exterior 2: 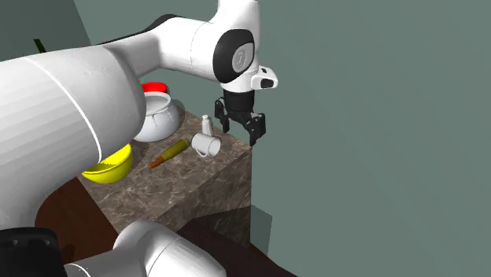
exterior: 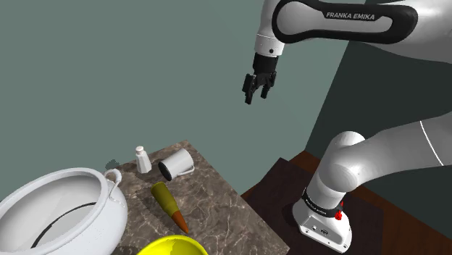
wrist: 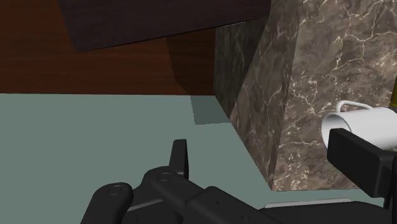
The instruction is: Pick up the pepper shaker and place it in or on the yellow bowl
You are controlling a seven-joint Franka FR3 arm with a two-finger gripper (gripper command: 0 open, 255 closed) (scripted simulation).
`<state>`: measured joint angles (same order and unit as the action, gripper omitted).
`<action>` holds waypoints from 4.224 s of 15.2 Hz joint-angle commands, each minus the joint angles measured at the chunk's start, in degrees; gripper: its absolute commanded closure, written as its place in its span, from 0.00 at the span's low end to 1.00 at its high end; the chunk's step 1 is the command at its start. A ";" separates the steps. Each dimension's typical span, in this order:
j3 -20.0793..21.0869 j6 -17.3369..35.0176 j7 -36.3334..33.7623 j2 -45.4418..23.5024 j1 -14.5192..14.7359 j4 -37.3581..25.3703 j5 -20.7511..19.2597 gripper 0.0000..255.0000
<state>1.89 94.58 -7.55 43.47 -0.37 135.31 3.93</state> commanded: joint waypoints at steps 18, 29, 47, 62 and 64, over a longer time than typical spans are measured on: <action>18.74 13.78 -21.91 -30.07 2.47 -15.60 -1.78 0.00; 24.86 12.84 -38.22 -56.80 7.73 -38.17 -15.55 0.00; 22.76 11.08 -44.91 -77.56 16.22 -57.04 -24.70 0.00; 22.76 11.08 -44.91 -77.56 16.22 -57.05 -24.70 1.00; 22.87 9.78 -44.63 -77.21 16.29 -58.04 -24.48 1.00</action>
<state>24.75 104.89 -52.33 -33.76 15.89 77.80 -20.61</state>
